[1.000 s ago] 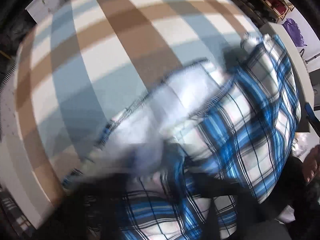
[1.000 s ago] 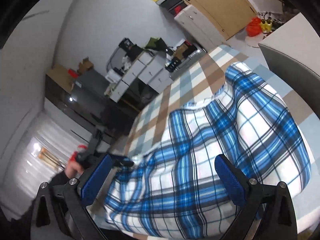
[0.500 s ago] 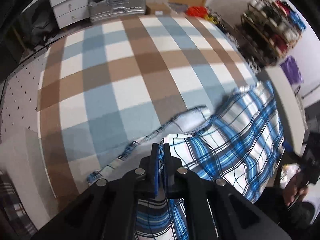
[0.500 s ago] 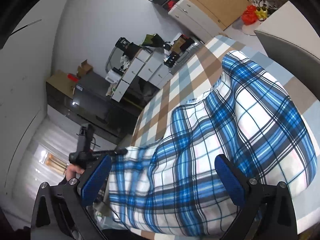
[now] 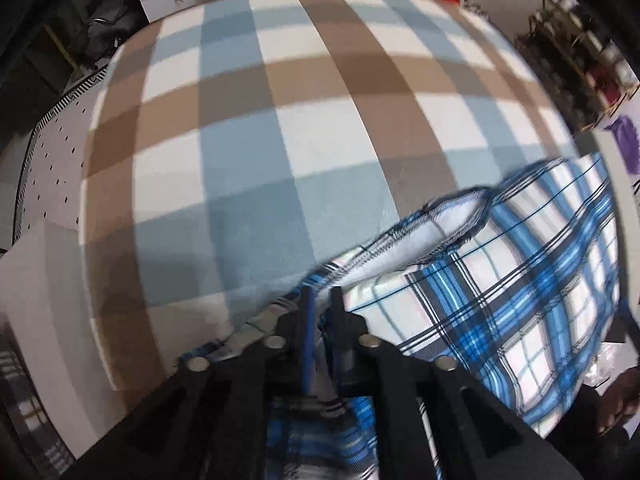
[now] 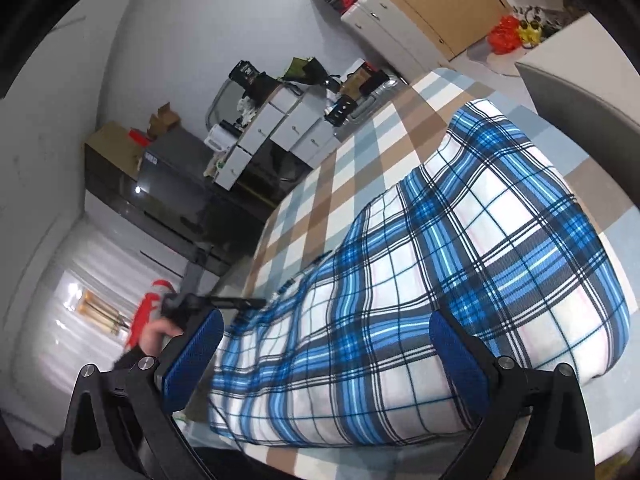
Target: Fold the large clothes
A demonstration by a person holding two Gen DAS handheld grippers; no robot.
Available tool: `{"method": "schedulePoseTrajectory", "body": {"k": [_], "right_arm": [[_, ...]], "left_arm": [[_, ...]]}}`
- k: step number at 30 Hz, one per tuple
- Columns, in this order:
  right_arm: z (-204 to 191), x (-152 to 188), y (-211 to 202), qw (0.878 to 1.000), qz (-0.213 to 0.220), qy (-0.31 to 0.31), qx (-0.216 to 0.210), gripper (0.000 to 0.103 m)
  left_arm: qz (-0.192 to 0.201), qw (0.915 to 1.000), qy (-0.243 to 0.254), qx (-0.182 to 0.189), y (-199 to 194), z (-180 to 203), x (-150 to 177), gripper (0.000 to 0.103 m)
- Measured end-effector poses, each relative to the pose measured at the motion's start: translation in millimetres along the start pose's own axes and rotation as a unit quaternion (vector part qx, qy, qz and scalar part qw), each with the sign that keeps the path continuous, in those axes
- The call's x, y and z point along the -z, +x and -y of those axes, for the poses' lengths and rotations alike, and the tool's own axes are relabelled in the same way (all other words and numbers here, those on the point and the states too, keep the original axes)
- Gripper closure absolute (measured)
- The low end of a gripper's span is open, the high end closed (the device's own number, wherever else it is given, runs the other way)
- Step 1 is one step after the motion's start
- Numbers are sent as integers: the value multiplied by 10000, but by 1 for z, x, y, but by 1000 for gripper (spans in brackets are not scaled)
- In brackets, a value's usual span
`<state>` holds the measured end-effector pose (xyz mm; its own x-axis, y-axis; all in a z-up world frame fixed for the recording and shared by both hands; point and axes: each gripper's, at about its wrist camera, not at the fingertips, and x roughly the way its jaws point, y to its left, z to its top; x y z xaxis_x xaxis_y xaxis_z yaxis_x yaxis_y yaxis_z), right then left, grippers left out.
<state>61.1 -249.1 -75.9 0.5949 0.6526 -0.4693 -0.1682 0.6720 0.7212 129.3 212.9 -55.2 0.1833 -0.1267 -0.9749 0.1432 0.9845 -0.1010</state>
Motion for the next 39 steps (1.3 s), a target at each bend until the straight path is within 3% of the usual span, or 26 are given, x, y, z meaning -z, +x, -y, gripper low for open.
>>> {"method": "schedulePoseTrajectory", "body": {"k": [1,2,3,5,11,15,20,25,30,34,35,39], "right_arm": [[-1,0,1,10000,-11,-30,-5,0],[-2,0,1,10000,-21,-64,-18,0],[-3,0,2,10000,-26,-87,-27,0],[-5,1,3,9999,-50,-127,-65,0],[-14,3,3,9994,-14,-341,-77,0],[-15,5,5,9991,-26,-431,19,0],[-14,6,4,9989,-6,-454,67,0],[-13,5,6,9991,-16,-410,60,0],[-14,6,8,9988,-67,-476,118,0],[-13,6,7,9988,-60,-466,134,0],[-13,6,8,9989,-65,-448,134,0],[-11,5,11,9993,-142,-346,80,0]], "left_arm": [[-9,10000,-38,-47,-7,-6,1,68],[-4,10000,-63,-66,-13,-10,2,33],[142,9998,-114,-114,-25,-19,5,16],[243,9993,-73,-268,-36,-29,11,16],[-293,9987,160,-397,-11,-42,34,16],[-208,9977,260,-583,1,-40,39,16],[-106,9971,745,-104,-9,-29,41,16],[1,9881,1534,-99,-14,-8,38,16],[-528,9882,1437,72,19,-7,28,16],[-537,9906,1249,110,22,-10,26,16],[-532,9907,1248,118,21,-10,27,18],[-715,9935,745,472,18,-27,38,53]]}}
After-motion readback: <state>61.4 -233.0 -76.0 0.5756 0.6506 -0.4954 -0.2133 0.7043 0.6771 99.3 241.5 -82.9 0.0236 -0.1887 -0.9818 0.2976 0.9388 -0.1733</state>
